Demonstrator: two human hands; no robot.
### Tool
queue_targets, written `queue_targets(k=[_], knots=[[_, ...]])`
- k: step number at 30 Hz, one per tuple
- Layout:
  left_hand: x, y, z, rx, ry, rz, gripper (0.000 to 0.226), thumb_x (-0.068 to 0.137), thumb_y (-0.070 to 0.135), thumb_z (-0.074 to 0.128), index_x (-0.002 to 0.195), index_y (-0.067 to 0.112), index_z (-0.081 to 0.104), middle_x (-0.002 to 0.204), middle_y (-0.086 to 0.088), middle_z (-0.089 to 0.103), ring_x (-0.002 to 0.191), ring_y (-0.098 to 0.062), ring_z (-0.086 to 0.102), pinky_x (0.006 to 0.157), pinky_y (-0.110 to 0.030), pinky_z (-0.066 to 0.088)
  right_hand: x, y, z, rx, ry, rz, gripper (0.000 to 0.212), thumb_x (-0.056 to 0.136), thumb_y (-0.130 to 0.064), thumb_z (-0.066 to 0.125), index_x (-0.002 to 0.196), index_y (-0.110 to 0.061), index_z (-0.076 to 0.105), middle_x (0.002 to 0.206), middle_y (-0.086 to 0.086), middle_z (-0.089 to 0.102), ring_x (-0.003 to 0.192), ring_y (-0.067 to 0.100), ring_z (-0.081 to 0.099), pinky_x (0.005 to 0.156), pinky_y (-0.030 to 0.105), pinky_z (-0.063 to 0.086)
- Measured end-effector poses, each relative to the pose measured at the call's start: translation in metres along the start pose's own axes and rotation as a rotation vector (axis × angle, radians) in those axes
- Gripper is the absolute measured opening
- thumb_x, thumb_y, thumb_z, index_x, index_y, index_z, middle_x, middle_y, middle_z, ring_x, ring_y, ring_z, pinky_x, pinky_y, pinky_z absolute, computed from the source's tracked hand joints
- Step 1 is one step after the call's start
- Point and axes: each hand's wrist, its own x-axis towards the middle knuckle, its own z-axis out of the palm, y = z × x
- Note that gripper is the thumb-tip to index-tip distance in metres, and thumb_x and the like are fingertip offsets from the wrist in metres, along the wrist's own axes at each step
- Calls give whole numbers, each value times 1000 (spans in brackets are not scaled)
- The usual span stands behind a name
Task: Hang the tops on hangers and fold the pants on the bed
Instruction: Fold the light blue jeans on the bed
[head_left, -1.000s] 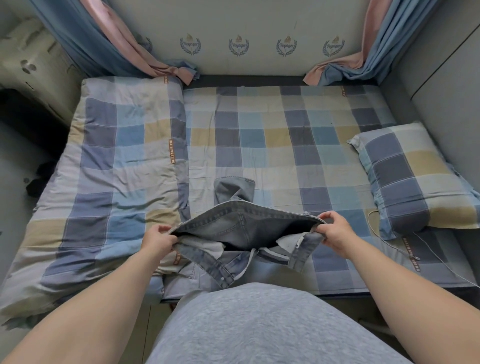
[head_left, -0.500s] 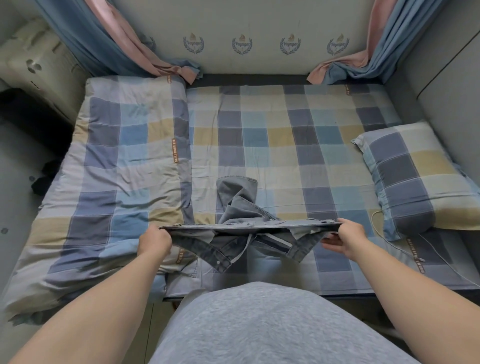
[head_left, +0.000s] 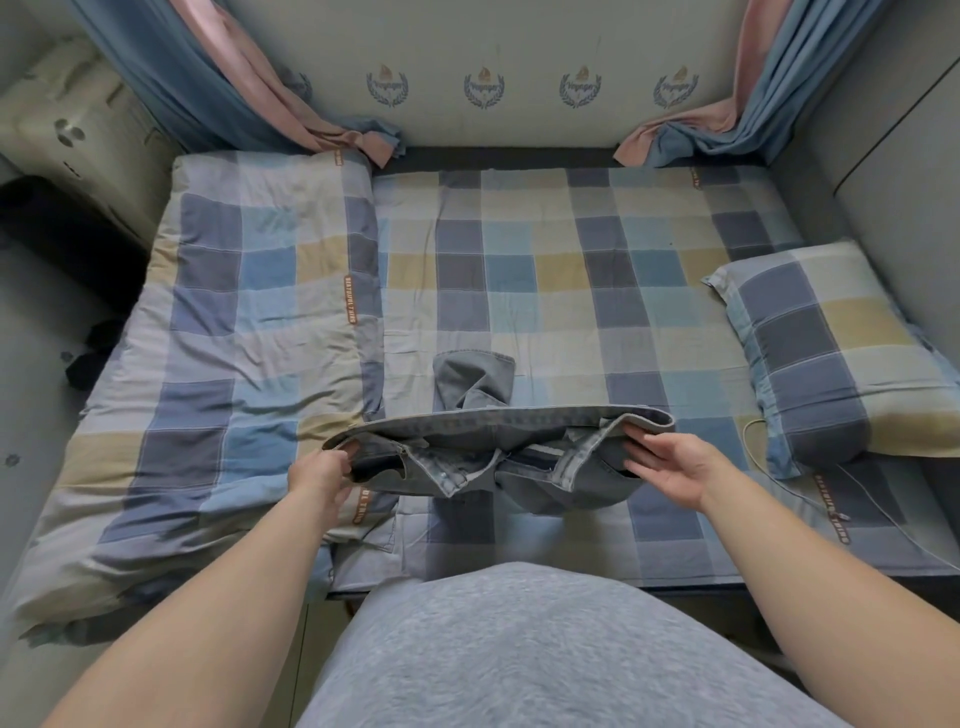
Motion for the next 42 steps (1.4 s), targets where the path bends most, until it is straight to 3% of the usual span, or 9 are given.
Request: queue_targets(k=[2, 5, 9, 15, 25, 29, 32, 36, 42], knots=[[1, -7, -4, 301, 100, 214, 3, 87, 6, 67, 89, 5, 65, 91, -12, 67, 89, -29, 59, 78, -36, 45, 0, 2, 1, -148, 95, -64, 23, 106, -10, 42, 123, -10, 58, 121, 15, 68, 120, 29, 57, 106, 43, 40], [2, -18, -9, 478, 230, 331, 12, 89, 25, 71, 84, 14, 69, 87, -10, 71, 89, -34, 63, 77, -38, 47, 3, 2, -5, -458, 263, -232, 6, 99, -22, 62, 104, -18, 63, 111, 12, 67, 98, 25, 57, 85, 38, 42], [4, -16, -2, 629, 335, 330, 14, 95, 33, 60, 101, 22, 67, 120, -12, 56, 116, -39, 45, 93, -40, 38, 11, 0, -6, -686, 373, -467, 21, 95, -24, 66, 95, -3, 67, 107, 22, 68, 103, 36, 62, 90, 48, 49], [-5, 64, 29, 275, 162, 595, 9, 99, 20, 55, 93, 14, 53, 81, 3, 57, 89, -32, 59, 74, -34, 39, -7, -65, 36, -704, 330, -774, 21, 98, -26, 60, 90, -7, 62, 88, 12, 66, 89, 33, 60, 75, 41, 46], [-97, 317, 43, 192, 261, 1117, 13, 103, 25, 50, 97, 14, 45, 90, -5, 57, 83, -29, 51, 75, -35, 36, -126, -276, 136, -654, 308, -1348, 25, 97, -29, 63, 86, -6, 60, 79, 7, 62, 79, 28, 54, 71, 39, 40], [-164, 402, 36, 134, 319, 1199, 11, 104, 22, 48, 102, 12, 45, 88, -3, 53, 74, -22, 47, 66, -32, 34, -202, -350, 180, -586, 284, -1492, 26, 98, -32, 60, 75, -22, 53, 70, -4, 56, 67, 18, 51, 60, 34, 38], [-212, 458, 26, 43, 350, 1186, 17, 104, 26, 48, 109, 10, 49, 98, -4, 55, 91, -27, 51, 75, -35, 35, -260, -397, 207, -488, 315, -1543, 23, 96, -27, 59, 78, -13, 58, 70, 1, 56, 65, 18, 50, 55, 31, 36], [-263, 521, 7, -126, 331, 1092, 35, 100, 22, 52, 129, 3, 57, 124, -13, 62, 102, -32, 58, 75, -31, 40, -331, -443, 233, -423, 321, -1509, 23, 93, -23, 58, 93, -1, 62, 88, 15, 63, 85, 31, 61, 79, 43, 51], [-328, 573, -1, -294, 130, 924, 15, 101, 17, 48, 106, 3, 53, 76, -3, 46, 61, -18, 42, 51, -29, 36, -400, -466, 259, -339, 254, -1266, 24, 99, -24, 52, 108, -2, 59, 84, 10, 62, 73, 25, 63, 62, 35, 56]])
